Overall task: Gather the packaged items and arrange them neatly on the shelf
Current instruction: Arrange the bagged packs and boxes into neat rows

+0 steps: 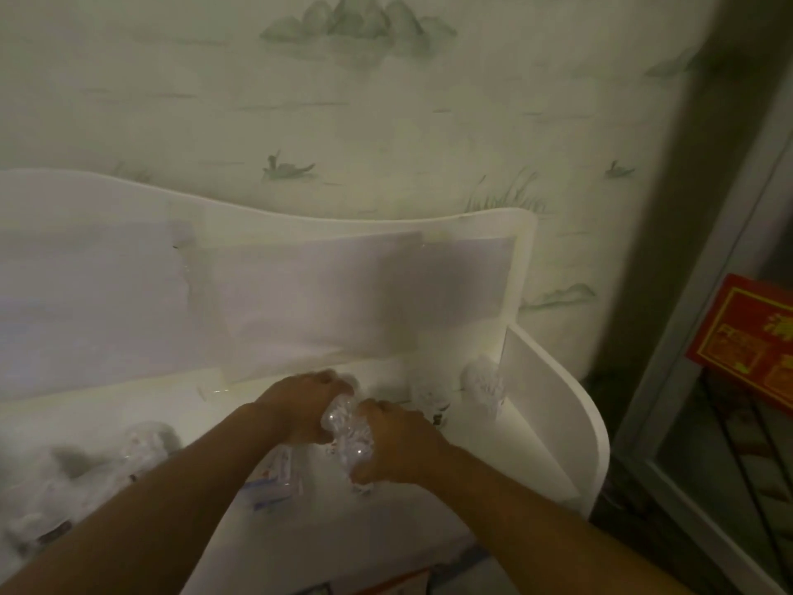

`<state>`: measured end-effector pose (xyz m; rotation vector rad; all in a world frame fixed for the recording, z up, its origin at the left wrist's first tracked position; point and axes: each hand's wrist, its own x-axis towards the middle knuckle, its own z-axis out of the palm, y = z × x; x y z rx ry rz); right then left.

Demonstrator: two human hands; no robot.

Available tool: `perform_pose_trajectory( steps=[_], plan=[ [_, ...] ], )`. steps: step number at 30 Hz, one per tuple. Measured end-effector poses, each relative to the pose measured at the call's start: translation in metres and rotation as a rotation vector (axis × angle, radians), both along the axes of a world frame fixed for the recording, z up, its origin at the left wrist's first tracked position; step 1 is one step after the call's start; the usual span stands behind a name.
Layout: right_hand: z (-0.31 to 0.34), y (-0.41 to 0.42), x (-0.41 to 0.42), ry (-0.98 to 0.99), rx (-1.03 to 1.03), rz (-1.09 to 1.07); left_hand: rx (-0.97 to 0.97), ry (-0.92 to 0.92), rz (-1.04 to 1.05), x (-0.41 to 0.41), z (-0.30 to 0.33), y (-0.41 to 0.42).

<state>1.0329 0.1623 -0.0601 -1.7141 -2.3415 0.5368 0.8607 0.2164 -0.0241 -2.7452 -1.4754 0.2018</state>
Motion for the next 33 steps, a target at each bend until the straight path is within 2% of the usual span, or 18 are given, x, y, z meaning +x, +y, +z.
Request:
perform_pose_trajectory(
  steps=[7,14,24,33],
  plan=[
    [0.015,0.001,0.096,-0.14,-0.054,-0.136,-0.143,-0.032,-0.058,0.055,0.002,-0.007],
    [0.02,0.005,0.164,-0.123,-0.092,-0.292,-0.154,-0.031,-0.106,0.109,-0.003,-0.022],
    [0.009,0.009,0.189,-0.148,-0.1,-0.265,-0.015,0.009,-0.082,0.139,-0.012,-0.031],
    [0.004,0.01,0.191,-0.198,-0.109,-0.233,-0.122,0.049,-0.085,0.14,-0.008,-0.03]
  ],
)
